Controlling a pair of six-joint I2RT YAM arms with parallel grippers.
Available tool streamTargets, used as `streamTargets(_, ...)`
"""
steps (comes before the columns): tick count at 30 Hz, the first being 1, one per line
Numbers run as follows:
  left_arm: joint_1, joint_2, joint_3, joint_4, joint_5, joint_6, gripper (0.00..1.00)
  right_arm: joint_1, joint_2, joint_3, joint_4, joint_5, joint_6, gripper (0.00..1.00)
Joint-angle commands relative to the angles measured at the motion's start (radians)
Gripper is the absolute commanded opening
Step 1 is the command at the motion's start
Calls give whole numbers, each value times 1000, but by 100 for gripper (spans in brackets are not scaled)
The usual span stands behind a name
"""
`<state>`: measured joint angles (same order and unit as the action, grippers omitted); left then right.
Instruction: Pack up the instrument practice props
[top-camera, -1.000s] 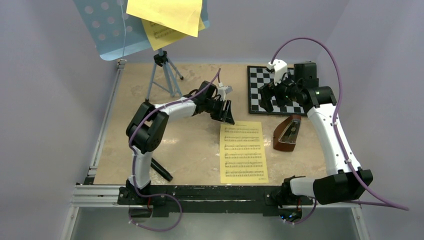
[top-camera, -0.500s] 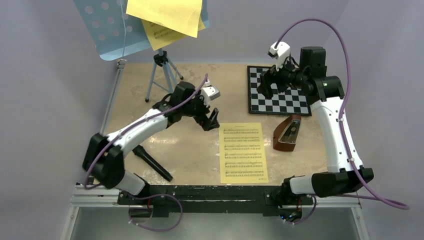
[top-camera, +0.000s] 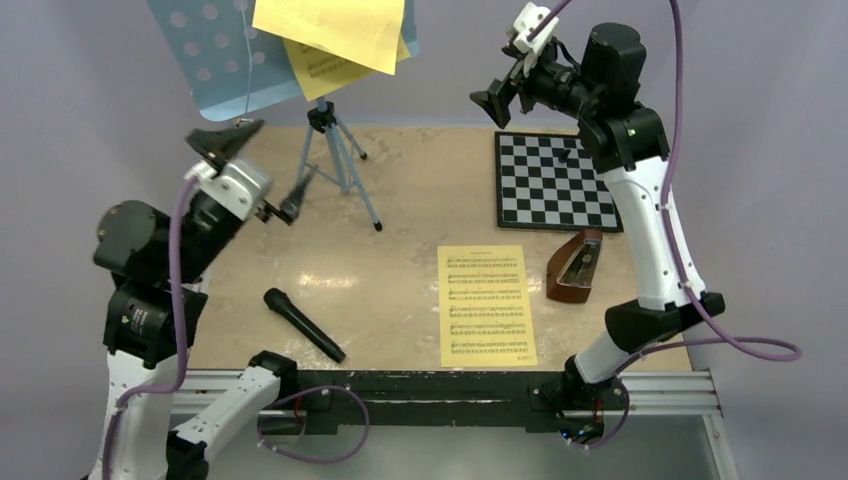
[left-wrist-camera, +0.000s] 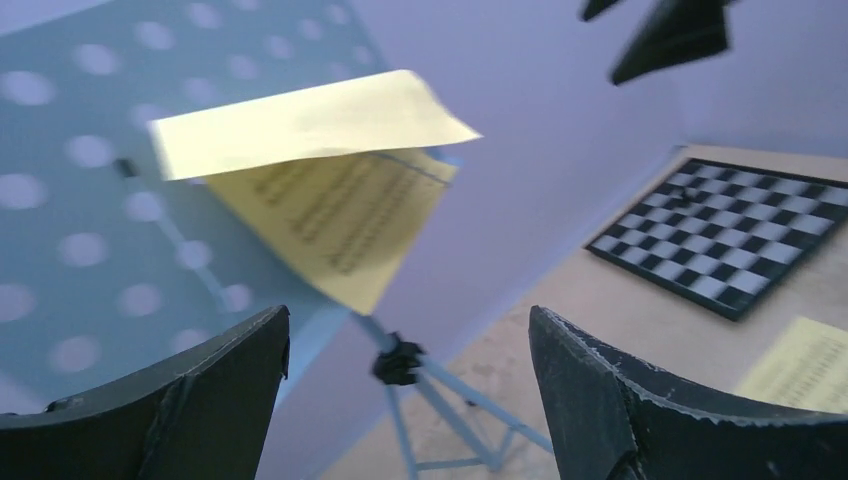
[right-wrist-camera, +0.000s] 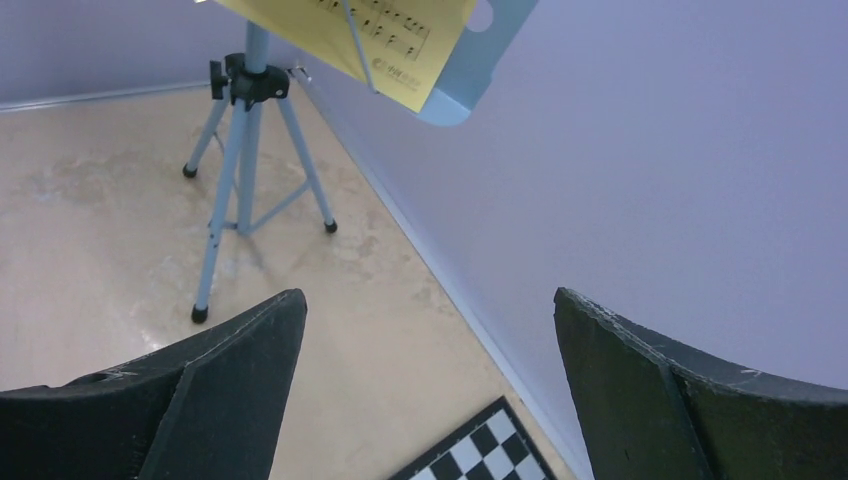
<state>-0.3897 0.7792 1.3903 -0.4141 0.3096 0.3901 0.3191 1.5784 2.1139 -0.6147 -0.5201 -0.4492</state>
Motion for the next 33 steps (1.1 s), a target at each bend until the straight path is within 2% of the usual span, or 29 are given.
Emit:
streamTargets(1, 204, 124, 191, -112, -32, -45, 90, 14, 49, 48, 173, -88, 10, 97)
streamTargets(4, 319, 196, 312, -99, -17, -52, 87, 80, 61, 4, 299, -87, -125, 98)
streamTargets(6, 385, 231, 355, -106, 64, -28, 87, 100, 80, -55, 438, -74, -178, 99)
streamTargets(9, 390, 286, 417, -175, 223, -26, 88, 122, 164, 8, 487, -28, -208, 99)
streamTargets(12, 390, 329, 437, -231, 413, -70, 87, 149, 192, -9, 623, -12, -256, 99)
streamTargets(17, 390, 379, 331, -130, 518, -212, 84, 194, 220, -48, 777, -44, -421, 99)
streamTargets(20, 390, 421, 281, 15, 534, -312, 84, 228, 229, -95, 882, -21, -514, 99)
streamTargets(23, 390, 463, 263, 119, 562, -375, 84, 252, 241, -66, 939, -11, -509, 99)
streamTargets(30, 259, 520, 211, 291, 443, -382, 79, 286, 290, 64, 1002, -38, -514, 98)
streamTargets(33, 227, 533, 167, 394, 391, -448, 77, 288, 306, 112, 970, -50, -553, 89)
